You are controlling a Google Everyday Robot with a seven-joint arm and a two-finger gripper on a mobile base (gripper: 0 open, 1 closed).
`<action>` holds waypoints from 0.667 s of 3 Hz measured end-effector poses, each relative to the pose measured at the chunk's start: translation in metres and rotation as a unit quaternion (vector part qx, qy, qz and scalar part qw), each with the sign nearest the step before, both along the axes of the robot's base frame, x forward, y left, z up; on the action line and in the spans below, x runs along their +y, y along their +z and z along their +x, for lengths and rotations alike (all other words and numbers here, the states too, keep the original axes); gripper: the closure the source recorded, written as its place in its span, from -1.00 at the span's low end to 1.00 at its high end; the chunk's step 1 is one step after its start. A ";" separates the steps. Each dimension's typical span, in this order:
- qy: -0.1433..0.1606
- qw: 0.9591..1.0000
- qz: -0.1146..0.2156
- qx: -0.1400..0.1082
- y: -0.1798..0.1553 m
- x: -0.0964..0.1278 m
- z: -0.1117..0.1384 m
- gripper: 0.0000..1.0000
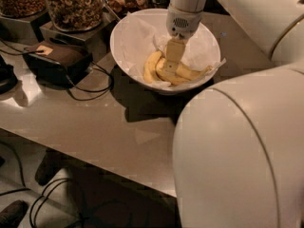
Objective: Pick banana from white bowl
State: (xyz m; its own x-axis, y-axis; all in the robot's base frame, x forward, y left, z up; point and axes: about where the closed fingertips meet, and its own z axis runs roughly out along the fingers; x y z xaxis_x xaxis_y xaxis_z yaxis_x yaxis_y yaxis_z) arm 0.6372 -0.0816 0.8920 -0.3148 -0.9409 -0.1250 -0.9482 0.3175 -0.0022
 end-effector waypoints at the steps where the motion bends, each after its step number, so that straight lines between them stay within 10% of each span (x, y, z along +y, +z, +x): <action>1: 0.024 0.999 -0.002 -0.038 0.005 -0.009 -0.025 -0.36; 2: 0.014 0.998 0.004 -0.054 0.005 -0.029 -0.055 0.01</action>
Offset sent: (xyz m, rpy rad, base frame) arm -0.0930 -0.0546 0.0048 0.0212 -0.1331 0.0030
